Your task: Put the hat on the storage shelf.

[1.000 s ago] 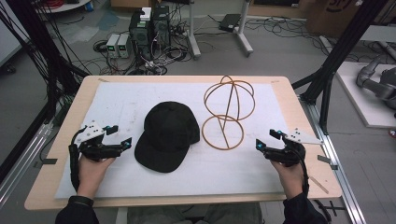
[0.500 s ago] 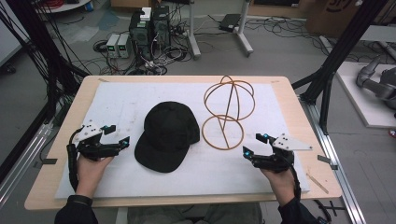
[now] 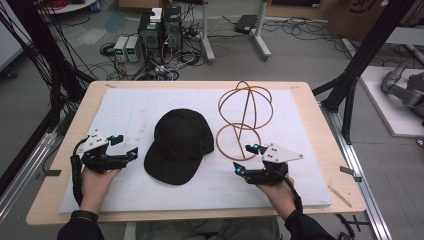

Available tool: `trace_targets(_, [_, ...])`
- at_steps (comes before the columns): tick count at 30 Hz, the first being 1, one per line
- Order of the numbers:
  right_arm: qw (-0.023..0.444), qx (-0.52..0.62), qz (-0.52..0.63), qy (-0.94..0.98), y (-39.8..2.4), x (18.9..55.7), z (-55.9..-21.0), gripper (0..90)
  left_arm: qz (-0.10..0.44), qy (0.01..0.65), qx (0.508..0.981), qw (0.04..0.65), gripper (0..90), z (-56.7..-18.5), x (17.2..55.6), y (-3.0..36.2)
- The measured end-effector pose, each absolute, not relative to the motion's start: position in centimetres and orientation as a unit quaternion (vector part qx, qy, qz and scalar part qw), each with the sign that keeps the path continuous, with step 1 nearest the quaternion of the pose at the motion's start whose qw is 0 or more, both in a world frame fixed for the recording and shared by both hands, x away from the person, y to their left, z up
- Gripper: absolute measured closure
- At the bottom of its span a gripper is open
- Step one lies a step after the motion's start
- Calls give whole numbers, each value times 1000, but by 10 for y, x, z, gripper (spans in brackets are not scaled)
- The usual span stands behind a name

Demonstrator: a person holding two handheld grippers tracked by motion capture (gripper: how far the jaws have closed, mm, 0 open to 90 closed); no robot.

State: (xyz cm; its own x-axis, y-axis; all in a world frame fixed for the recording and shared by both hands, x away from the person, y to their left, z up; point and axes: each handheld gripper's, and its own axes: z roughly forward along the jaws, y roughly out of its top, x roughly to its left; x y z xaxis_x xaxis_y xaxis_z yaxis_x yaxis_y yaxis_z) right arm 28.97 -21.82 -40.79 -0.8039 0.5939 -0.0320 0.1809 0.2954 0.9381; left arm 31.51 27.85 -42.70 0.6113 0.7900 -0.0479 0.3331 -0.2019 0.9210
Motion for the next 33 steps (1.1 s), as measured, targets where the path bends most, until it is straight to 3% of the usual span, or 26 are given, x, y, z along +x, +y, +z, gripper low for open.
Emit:
trace_targets(15, [167,232,523,803,-137,318,-418,367,222,379,742,506,222,-429,315,280])
trace_targets(33, [130,270,539,787,-105,350,-424,439,220,383,743,503,224,-430,315,280])
